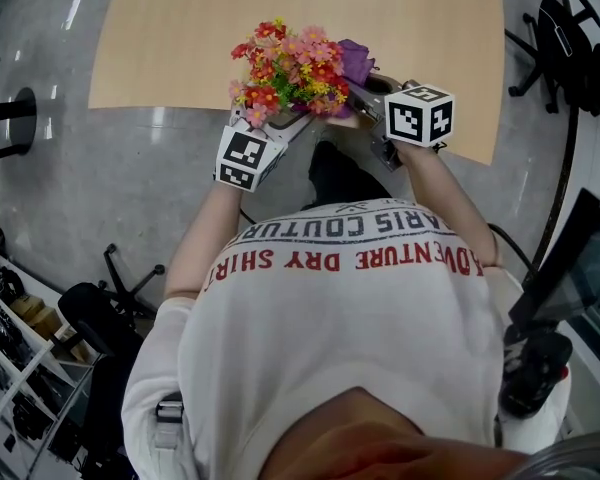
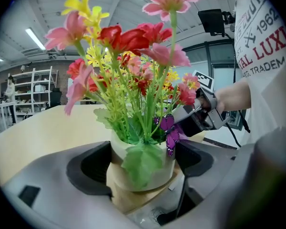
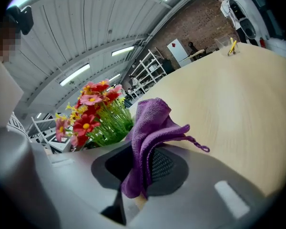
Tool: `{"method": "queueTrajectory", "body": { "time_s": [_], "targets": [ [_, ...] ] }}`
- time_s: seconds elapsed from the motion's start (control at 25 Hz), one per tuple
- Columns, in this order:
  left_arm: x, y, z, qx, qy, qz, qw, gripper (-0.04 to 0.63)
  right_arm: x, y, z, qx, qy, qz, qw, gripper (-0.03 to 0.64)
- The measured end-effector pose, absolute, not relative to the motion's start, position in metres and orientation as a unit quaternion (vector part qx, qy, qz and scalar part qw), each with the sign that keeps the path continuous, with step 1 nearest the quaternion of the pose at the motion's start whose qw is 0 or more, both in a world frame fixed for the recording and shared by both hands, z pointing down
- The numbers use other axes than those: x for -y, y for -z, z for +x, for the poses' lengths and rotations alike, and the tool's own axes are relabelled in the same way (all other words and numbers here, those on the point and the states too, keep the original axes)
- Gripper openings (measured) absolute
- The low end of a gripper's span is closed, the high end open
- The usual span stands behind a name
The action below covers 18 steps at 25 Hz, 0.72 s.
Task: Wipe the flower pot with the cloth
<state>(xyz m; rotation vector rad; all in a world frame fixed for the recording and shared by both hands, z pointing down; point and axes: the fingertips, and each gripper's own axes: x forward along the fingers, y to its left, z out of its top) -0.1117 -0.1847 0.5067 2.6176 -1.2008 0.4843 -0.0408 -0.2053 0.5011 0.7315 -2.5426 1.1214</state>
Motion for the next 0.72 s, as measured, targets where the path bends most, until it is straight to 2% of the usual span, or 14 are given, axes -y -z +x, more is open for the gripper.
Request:
{"method": "queueTrajectory", "body": {
  "time_s": [0.4, 0.72],
  "targets": [
    [0.183, -0.509, -0.114, 0.410, -0.164, 0.891, 0.111, 0.431, 0.210, -0.541, -0.038, 0.851, -0.344, 0.279, 0.282, 0.041],
    [0.181, -0.511, -0.116, 0.443, -0.167, 0.875, 0.100, 0.434, 0.211, -0.536, -0.031, 0.854, -0.354, 0.289, 0.247, 0.044]
  ]
}}
